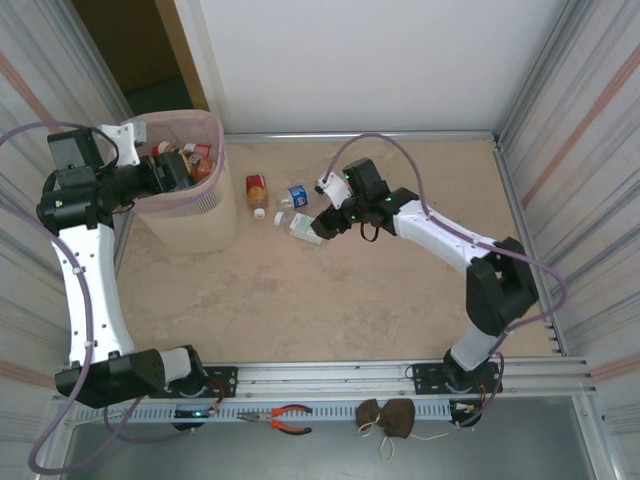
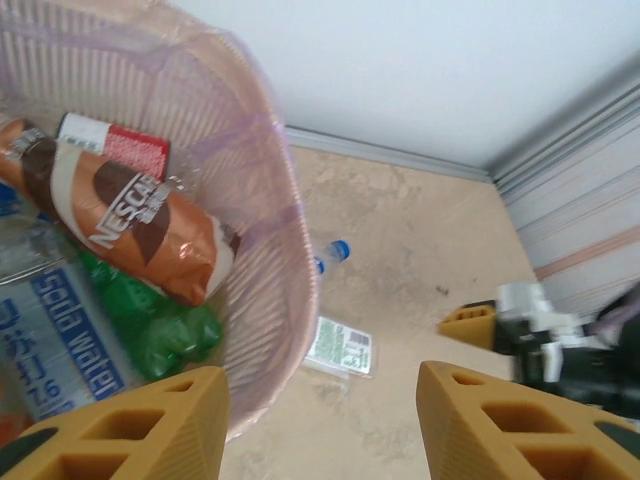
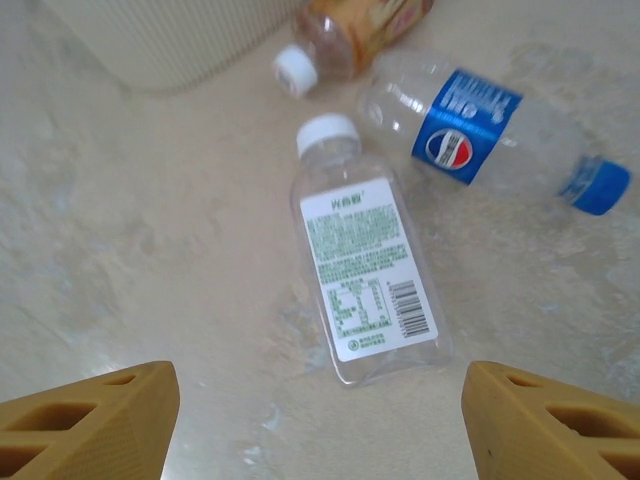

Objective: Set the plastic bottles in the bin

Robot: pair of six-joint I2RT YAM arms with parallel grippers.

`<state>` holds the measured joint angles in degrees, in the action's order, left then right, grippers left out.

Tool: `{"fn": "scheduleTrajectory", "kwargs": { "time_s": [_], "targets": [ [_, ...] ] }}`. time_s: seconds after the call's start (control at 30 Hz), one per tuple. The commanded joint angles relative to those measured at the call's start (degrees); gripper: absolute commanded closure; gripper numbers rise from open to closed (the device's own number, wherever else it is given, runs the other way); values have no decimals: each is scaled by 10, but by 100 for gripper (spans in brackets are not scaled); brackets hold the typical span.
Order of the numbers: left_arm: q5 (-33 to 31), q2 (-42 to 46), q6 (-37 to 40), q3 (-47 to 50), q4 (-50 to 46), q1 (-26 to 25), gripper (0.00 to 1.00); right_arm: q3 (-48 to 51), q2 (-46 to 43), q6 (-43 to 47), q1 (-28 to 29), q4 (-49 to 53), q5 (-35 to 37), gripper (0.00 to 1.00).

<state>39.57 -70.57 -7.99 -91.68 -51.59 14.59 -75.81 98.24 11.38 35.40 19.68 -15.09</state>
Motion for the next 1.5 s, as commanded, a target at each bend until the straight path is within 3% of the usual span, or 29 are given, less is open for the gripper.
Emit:
{"fn": "scheduleTrajectory", "kwargs": {
  "time_s": [0.0, 0.5, 0.8, 1.0, 1.47],
  "targets": [
    [46, 26, -33, 25, 59, -2, 47, -32, 47, 97, 7, 25, -2, 25],
    [88, 46, -79, 45, 112, -1, 34, -133, 230, 167, 0, 45, -1, 18],
    [90, 51, -112, 53, 137, 0, 33, -143, 260, 189, -1, 69, 2, 29],
    [98, 55, -130, 58, 158, 0, 33, -129, 240, 190, 2, 67, -4, 42],
    [98, 68, -192, 72, 200, -4, 34, 13, 44, 124, 11, 17, -20, 43]
  ]
}}
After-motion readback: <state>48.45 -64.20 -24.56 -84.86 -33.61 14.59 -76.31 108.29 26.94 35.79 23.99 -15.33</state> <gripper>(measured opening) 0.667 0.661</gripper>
